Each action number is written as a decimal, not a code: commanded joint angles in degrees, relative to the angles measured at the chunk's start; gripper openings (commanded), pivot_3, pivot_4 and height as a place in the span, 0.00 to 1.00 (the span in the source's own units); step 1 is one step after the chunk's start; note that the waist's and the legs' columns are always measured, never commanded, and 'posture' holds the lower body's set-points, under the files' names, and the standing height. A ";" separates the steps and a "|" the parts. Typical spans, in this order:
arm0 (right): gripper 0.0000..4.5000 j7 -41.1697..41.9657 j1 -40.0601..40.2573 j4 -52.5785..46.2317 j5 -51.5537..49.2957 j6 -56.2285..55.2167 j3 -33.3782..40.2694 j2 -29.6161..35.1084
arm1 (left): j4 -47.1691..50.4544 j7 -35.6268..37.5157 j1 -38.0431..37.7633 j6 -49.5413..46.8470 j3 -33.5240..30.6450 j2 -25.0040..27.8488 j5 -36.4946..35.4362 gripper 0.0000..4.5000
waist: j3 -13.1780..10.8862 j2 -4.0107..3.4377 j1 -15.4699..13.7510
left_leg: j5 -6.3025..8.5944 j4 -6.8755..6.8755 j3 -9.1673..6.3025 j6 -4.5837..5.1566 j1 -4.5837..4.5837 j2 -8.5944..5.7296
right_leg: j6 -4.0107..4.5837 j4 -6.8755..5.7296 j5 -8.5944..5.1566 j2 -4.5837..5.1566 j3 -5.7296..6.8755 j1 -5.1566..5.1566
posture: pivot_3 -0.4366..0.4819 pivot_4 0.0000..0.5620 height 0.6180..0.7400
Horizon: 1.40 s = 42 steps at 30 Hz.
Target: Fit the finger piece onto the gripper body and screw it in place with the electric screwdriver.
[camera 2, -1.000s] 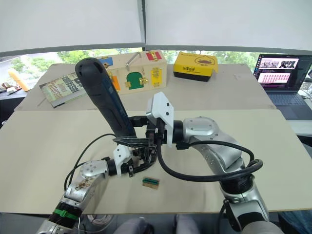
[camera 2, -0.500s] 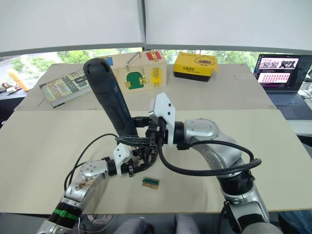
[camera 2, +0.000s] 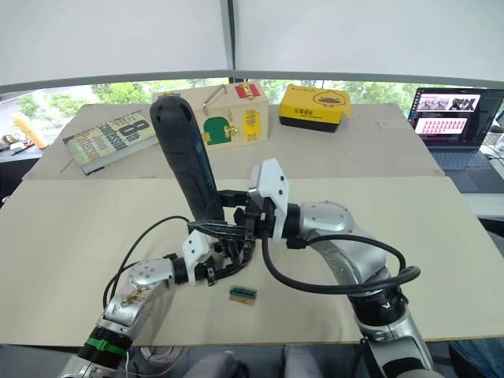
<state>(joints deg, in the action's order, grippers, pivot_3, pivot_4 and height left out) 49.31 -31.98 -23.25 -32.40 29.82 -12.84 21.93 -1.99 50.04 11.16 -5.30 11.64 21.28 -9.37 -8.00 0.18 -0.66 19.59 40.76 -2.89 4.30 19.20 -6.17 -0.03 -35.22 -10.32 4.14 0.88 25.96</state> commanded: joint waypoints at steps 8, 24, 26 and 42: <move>0.42 -1.77 0.73 1.73 4.59 1.94 -3.70 1.42 | -2.03 0.03 -1.02 -2.72 0.48 0.82 0.37 0.51 | 0.34 -0.08 0.02 | 0.00 -0.02 0.00 -0.01 -0.05 0.01 | 0.00 0.01 0.00 -0.01 0.00 -0.02 | 0.48 0.27 1.00; 0.42 -0.37 -6.21 2.79 4.06 8.05 -7.12 3.67 | -2.08 -0.13 -0.95 -2.83 0.50 0.58 0.35 0.51 | 0.54 -0.10 0.00 | 0.00 -0.06 -0.02 0.00 -0.09 0.03 | 0.01 0.06 0.00 -0.01 -0.01 -0.05 | 0.48 0.27 1.00; 0.42 -0.07 -7.11 3.29 3.88 8.38 -7.08 3.60 | -2.17 -0.11 -0.94 -2.72 0.55 0.53 0.38 0.51 | 0.55 -0.11 0.01 | 0.00 -0.06 -0.02 0.00 -0.09 0.02 | 0.01 0.06 0.00 -0.01 -0.02 -0.05 | 0.48 0.27 1.00; 0.42 1.18 -6.53 3.28 2.09 4.61 -3.15 1.73 | -2.17 -0.41 -1.02 -2.44 0.15 0.47 0.22 0.51 | 0.59 -0.11 -0.01 | 0.01 -0.07 -0.03 0.00 -0.07 0.02 | 0.00 0.09 0.00 -0.01 -0.01 -0.09 | 0.48 0.27 1.00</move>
<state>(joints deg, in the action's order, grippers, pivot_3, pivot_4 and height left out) 50.23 -39.40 -20.65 -30.71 34.35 -16.93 23.19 -2.22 50.00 11.29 -6.23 11.75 21.24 -9.31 -7.41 0.08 -0.67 19.60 40.69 -2.92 4.30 19.14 -6.14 -0.03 -35.13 -10.32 4.13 0.87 25.87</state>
